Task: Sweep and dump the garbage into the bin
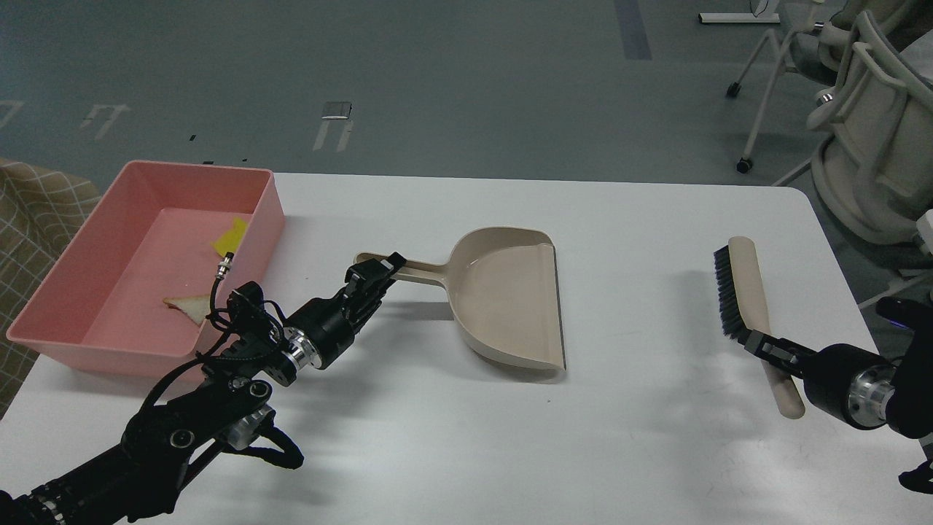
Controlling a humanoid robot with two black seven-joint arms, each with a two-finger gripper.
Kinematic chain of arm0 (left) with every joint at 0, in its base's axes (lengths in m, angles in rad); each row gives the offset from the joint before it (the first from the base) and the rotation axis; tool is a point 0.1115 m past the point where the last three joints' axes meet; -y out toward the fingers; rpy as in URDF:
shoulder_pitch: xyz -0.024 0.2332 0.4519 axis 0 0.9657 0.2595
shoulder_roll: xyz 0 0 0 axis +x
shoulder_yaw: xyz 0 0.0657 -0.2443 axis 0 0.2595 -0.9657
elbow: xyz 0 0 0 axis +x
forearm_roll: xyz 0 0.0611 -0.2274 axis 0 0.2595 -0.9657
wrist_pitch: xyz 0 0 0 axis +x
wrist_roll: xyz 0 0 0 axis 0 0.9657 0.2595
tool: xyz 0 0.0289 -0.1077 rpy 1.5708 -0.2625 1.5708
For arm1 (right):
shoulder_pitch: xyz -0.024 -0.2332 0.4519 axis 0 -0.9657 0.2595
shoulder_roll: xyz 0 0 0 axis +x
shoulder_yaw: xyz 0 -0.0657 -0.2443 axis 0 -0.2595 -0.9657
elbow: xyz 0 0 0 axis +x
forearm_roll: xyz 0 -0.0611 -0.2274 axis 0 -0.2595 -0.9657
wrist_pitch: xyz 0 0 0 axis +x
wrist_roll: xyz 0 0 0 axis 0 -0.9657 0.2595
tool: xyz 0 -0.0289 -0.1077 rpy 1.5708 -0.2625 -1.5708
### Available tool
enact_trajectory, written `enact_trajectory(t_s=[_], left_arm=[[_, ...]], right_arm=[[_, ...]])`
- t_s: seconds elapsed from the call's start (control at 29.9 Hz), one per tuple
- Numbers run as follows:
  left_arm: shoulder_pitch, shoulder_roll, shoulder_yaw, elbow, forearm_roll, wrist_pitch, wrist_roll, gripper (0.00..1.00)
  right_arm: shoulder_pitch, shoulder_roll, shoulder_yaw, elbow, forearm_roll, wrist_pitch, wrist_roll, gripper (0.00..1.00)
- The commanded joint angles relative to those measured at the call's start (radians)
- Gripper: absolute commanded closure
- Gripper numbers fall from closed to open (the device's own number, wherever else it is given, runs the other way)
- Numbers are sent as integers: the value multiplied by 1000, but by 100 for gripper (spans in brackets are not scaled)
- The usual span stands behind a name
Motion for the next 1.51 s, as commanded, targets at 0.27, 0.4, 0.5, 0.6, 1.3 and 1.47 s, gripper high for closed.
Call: enact_trajectory(t_s=[0.27, 0.4, 0.5, 0.6, 1.3, 1.47], left_arm=[[5, 0, -5, 0, -14, 1, 11, 30], [5, 8, -4, -5, -34, 1, 18, 3], [5, 20, -4, -11, -58, 0, 23, 3], [5, 23, -5, -11, -83, 0, 22, 2], [-14, 181, -13, -18, -265, 0, 20, 2], [-37, 228, -27, -28, -294, -3, 20, 2]], right_arm=[[-4, -17, -7, -19, 0, 0, -1, 98], [-5, -14, -8, -19, 2, 0, -1, 98], [-5, -9, -8, -19, 0, 0, -1, 95], [-5, -6, -8, -20, 0, 0, -1, 87], [-10, -1, 12, 3, 5, 0, -1, 57], [-10, -1, 84, 12, 8, 0, -1, 45]])
